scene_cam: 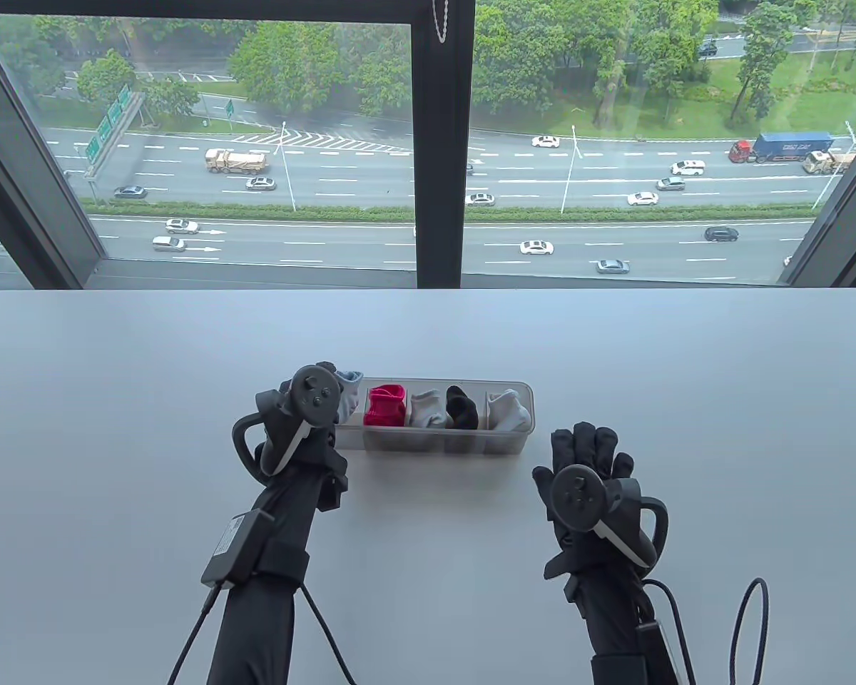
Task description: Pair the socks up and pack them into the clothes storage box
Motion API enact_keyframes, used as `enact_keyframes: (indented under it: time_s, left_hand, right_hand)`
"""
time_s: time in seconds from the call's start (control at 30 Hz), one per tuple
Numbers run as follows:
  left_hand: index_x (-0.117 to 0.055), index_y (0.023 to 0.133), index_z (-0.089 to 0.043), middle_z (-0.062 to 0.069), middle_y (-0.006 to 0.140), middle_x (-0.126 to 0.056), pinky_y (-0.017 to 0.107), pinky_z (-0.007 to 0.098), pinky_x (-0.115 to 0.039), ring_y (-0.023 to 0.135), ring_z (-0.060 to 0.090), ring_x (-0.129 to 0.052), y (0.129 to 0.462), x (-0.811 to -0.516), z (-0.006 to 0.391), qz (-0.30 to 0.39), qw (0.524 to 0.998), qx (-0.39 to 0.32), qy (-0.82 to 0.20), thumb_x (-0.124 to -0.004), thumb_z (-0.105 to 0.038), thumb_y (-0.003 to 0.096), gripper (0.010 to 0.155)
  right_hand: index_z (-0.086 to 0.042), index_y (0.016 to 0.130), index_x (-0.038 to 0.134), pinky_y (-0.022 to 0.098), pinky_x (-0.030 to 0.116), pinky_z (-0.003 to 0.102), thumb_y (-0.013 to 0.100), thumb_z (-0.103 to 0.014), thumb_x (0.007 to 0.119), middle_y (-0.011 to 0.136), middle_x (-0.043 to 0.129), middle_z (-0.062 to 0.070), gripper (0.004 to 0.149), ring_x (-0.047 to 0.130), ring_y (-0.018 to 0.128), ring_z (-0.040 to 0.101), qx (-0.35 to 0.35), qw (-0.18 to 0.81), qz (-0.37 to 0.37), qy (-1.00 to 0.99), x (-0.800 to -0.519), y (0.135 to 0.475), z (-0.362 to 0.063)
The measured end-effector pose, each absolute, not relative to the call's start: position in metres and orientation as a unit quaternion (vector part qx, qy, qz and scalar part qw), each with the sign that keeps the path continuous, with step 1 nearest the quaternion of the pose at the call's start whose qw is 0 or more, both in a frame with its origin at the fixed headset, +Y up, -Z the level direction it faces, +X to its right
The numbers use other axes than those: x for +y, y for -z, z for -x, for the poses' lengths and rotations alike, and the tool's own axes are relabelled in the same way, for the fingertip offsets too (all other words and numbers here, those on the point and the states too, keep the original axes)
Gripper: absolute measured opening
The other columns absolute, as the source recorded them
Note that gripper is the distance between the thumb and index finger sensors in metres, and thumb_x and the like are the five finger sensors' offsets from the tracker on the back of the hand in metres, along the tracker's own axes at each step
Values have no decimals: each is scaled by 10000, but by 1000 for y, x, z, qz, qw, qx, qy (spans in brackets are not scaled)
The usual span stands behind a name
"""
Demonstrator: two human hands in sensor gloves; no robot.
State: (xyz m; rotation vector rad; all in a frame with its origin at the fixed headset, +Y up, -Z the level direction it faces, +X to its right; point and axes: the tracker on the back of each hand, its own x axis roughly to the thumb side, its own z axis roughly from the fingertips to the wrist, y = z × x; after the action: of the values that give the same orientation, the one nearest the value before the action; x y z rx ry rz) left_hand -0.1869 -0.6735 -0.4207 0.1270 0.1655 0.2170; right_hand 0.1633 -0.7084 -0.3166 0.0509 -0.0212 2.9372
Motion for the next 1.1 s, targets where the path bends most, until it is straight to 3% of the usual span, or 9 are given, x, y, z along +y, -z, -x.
enact_keyframes:
  time_s: [0.1,0.13,0.2,0.33,0.43,0.6,0.73,0.9,1.1]
  left_hand:
    - [-756,1010,-218,81,1046,-839,743,608,-615,1052,393,-670,429,-702,184,-27,993,77,-89,-706,-309,586,437]
    - [-781,989,-212,103,1095,-759,754,627,-566,1069,450,-588,430,-707,184,-26,993,73,-93,-697,-320,585,427]
    - [-689,1063,-201,127,1210,-521,770,685,-409,1099,534,-345,429,-715,183,18,991,52,-120,-635,-363,598,495]
    - [-369,1172,-285,43,1251,-122,783,678,-159,1107,433,-9,411,-699,196,46,990,12,-135,-537,-453,598,621]
    - [-174,1150,-341,6,1204,52,754,664,-39,1065,379,135,388,-684,208,62,990,-21,-126,-503,-496,596,663]
    - [-35,1124,-370,47,1146,187,694,695,37,999,413,235,336,-687,228,93,991,-59,-78,-469,-593,588,725]
    - [1,1122,-355,78,1130,213,671,719,38,978,440,246,305,-712,237,101,991,-76,-44,-456,-639,581,763]
    - [66,1094,-356,86,1097,262,653,719,57,955,436,277,298,-733,244,153,986,-61,-19,-433,-654,579,776]
    - [72,1090,-356,85,1094,266,648,719,64,954,432,281,301,-737,242,158,985,-64,-12,-425,-656,576,775]
  right_hand:
    - [-102,1178,311,742,189,649,652,-428,518,1236,192,236,652,121,1094,468,4,99,-19,-995,-711,318,-161]
    - [-104,1178,311,743,187,647,652,-430,518,1237,190,235,652,119,1094,468,6,98,-20,-995,-712,318,-160]
    - [-104,1178,309,741,184,648,652,-432,518,1236,186,232,654,111,1092,468,10,92,-23,-995,-713,318,-159]
    - [-117,1179,288,740,172,648,650,-438,512,1238,139,227,659,91,1090,464,18,86,-33,-996,-715,317,-156]
    - [-146,1178,238,736,151,649,645,-461,504,1231,94,223,674,46,1080,463,21,76,-41,-996,-716,317,-155]
    - [-195,1161,146,716,103,657,638,-488,502,1211,11,221,698,-44,1034,490,34,61,-56,-996,-720,315,-152]
    - [-219,1155,109,697,78,674,635,-515,491,1192,-51,223,710,-96,994,524,62,38,-64,-995,-724,315,-150]
    - [-226,1148,76,678,57,692,637,-532,470,1169,-106,227,715,-135,960,554,92,28,-64,-993,-730,314,-148]
    - [-219,1144,42,666,43,709,633,-565,452,1151,-148,240,741,-161,940,574,121,11,-62,-991,-735,316,-147]
